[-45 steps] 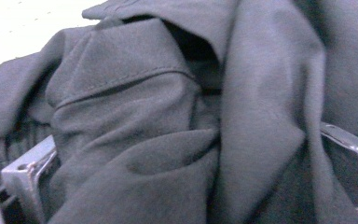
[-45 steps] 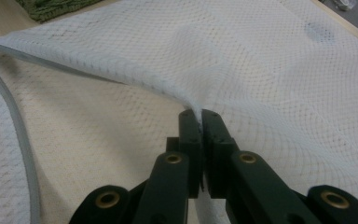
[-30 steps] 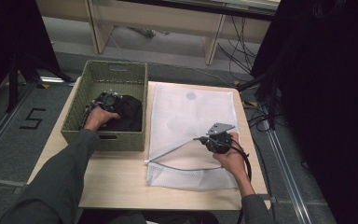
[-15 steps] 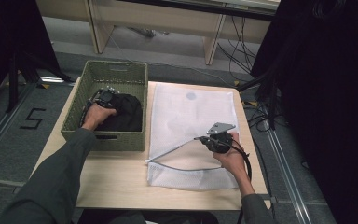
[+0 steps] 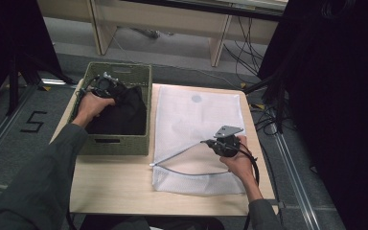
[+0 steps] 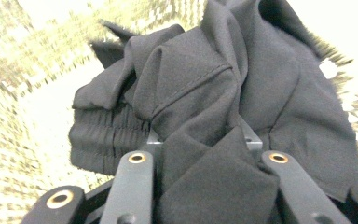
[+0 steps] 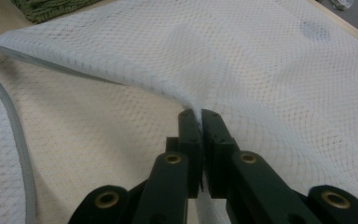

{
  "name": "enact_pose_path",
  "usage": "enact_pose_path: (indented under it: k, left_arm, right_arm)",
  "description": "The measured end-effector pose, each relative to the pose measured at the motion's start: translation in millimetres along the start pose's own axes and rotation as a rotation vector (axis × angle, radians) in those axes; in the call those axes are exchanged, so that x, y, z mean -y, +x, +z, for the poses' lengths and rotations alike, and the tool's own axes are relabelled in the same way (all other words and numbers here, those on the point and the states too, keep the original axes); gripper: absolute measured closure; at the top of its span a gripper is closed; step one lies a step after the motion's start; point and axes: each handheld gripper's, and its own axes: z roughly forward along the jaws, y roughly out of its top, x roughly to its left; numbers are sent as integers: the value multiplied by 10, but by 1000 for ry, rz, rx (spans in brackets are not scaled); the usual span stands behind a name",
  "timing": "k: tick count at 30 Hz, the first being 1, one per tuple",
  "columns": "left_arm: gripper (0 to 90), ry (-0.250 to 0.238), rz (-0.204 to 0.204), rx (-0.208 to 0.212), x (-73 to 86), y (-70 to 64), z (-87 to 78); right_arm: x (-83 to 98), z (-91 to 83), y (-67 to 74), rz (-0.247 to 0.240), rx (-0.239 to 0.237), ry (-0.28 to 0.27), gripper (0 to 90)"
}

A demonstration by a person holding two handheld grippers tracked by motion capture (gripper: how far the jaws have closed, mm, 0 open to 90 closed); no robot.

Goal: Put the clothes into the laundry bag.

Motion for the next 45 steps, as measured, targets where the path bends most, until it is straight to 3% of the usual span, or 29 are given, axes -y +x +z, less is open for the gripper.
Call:
enact_pose_path:
  k: [5,8,12,17,23,24,26,29,31,35,38,43,45]
  left_arm:
    - [672,-46,54,22,-187,-20,-429]
    - [673,-69,110,31,-277,-73,-700]
    - [671,-126,123,68,-396,-150,-1022]
    - [670,-141,188,88,-524,-237,-1361]
    - [668,-198,188,138,-626,-343,-1748]
    - [668,-206,197,143,-638,-369,-1817]
    - [667,-225,224,143,-650,-435,-1951]
    - [667,-228,258,188,-628,-587,-2128]
    - [666,-230,303,212,-587,-714,-2249]
    - [666,-243,345,282,-461,-964,-2385]
    - [666,-265,351,347,-319,-1186,-2412]
    - [664,-280,405,443,-76,-1594,-2313]
    - [663,-296,403,486,4,-1739,-2227]
  right_arm:
    - [-13,-7,-8,-16,-1,0,886]
    - [-13,-10,-4,-11,3,-1,889]
    - [-16,-8,-6,-15,0,3,890]
    - [-19,-19,-5,-8,2,-1,890]
    - [-14,-19,10,0,-2,-1,890]
    - [-15,-20,-11,-18,1,-2,890]
    - [-15,-22,-9,-10,3,-2,890]
    - [-16,-19,-6,-13,1,0,890]
    - [-17,-24,-3,-12,2,0,890]
    - [-19,-26,-6,-14,4,-3,890]
    - [-23,-28,1,-13,3,-1,890]
    - [-24,-27,-3,-13,4,-1,890]
    - [-22,-27,1,-17,4,7,890]
